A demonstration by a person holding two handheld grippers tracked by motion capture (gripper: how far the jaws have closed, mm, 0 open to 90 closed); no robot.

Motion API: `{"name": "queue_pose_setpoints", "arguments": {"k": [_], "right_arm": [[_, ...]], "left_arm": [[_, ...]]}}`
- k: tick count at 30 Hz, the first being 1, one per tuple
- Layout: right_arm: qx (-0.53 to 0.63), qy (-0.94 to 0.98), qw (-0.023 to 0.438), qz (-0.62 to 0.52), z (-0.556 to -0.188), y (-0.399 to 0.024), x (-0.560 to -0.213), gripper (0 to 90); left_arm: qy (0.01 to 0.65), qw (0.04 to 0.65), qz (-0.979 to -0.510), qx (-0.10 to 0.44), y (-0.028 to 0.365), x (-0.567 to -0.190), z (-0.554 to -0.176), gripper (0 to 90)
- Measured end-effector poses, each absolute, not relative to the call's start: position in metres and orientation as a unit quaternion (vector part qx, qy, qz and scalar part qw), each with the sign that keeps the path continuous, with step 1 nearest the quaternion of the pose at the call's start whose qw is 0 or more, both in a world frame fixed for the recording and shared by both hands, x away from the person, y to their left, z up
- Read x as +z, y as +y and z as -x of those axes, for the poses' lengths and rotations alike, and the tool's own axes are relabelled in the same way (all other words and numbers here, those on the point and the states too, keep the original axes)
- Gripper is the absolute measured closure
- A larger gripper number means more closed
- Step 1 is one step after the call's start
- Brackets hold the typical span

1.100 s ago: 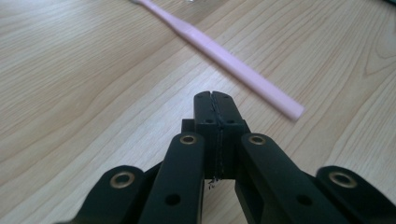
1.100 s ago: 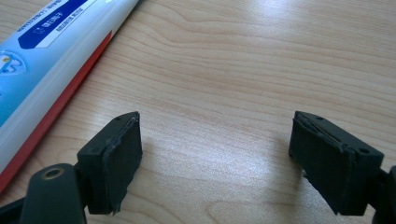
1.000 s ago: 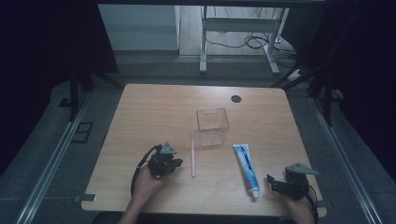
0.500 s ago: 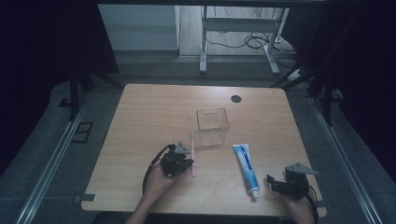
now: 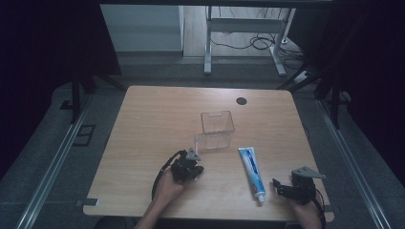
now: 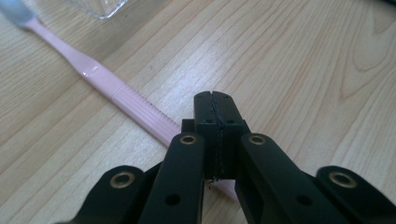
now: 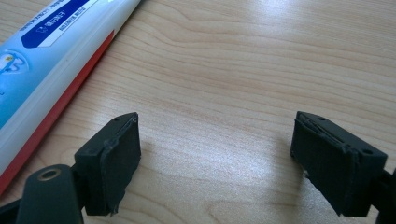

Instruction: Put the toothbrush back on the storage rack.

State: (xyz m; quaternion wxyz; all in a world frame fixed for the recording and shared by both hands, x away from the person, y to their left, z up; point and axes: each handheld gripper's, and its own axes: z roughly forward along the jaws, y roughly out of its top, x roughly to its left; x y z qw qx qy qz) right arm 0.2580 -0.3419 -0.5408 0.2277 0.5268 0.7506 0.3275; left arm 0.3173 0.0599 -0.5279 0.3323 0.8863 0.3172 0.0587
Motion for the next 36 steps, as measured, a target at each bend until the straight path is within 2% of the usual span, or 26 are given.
{"name": "queue_pose_setpoints", "arguments": {"k": [36], "right_arm": [[0.328,0.751,0.227,-0.526,-0.258,-0.342,-0.541,15.3]], "left_arm": [[0.374,0.331,-0.864,0.066,0.126,-0.530,-0.318,89.3]]}}
